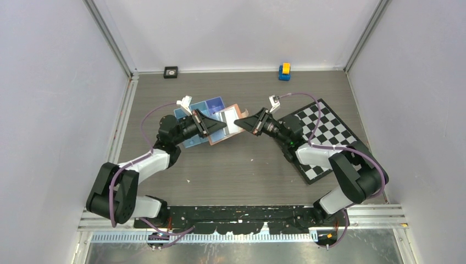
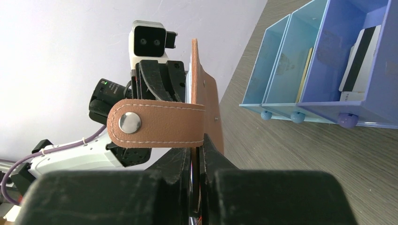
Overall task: Take the credit cards out of the card holder
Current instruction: Remove the credit card from the card holder.
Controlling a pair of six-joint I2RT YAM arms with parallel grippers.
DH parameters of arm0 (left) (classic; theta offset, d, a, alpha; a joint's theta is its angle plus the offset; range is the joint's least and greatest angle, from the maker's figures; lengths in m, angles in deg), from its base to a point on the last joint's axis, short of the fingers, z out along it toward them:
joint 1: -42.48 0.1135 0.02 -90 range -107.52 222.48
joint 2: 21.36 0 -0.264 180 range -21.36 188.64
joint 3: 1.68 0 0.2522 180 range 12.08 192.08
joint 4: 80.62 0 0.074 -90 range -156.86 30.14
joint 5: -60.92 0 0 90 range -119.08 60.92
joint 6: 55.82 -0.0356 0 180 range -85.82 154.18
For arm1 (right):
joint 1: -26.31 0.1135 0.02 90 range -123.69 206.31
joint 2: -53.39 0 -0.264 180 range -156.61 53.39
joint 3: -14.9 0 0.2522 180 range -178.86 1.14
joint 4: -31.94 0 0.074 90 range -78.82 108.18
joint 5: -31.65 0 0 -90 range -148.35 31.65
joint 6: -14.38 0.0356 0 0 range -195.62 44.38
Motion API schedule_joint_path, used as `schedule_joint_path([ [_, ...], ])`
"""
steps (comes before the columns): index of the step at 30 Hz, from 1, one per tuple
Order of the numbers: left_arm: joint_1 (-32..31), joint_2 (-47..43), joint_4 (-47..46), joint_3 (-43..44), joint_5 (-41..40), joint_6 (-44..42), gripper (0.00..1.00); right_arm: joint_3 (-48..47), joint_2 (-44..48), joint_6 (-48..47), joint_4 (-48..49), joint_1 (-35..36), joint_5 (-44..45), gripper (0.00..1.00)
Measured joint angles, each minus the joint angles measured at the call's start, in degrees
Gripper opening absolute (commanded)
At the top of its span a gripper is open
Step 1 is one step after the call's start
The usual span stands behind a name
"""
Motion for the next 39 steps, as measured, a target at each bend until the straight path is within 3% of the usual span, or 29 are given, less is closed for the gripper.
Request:
schedule_joint_path([
  [13,0.2,3.3,-9.0,-0.5,0.7,4.8,0.11,0.0,-5.4,6.7,8.6,-1.8,-2.4,0.09],
  [39,0.1,3.3,-10.8,-0.5,1.1,5.1,0.04,-0.1,-7.2,11.5,13.7,-4.1,-4.9,0.17],
])
